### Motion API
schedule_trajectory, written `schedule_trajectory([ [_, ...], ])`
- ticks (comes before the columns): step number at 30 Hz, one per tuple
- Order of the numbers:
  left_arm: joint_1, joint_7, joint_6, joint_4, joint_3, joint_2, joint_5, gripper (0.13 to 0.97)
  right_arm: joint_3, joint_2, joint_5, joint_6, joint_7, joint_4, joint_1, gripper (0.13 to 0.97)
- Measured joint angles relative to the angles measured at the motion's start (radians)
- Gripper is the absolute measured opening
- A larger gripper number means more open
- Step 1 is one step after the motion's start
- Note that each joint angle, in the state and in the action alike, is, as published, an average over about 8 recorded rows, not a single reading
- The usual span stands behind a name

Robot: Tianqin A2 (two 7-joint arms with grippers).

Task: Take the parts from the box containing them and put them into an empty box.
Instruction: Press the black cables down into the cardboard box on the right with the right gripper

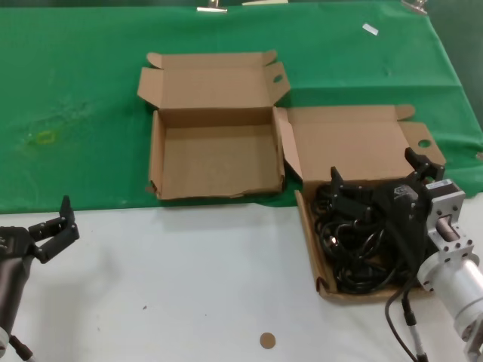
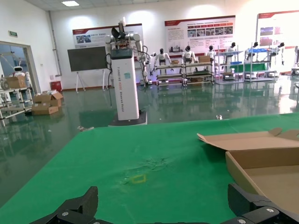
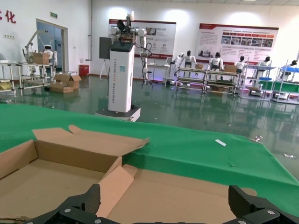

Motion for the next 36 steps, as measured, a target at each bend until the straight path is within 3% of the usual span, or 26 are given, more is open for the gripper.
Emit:
schedule_trajectory([
  [23,0.000,0.000,0.000,0.000,0.000,0.000,0.000,0.953,0.000,0.000,0.000,0.000,0.000,0.000,0.000,0.966],
  [32,0.000,0.000,0.000,0.000,0.000,0.000,0.000,0.873,-0.012,0.010,0.002,0.020,-0.002,0.006,-0.004,0.966],
  [36,0.000,0.000,0.000,0.000,0.000,0.000,0.000,0.797,-0.036,0.041,0.020,0.050,0.001,0.008,-0.006,0.966],
])
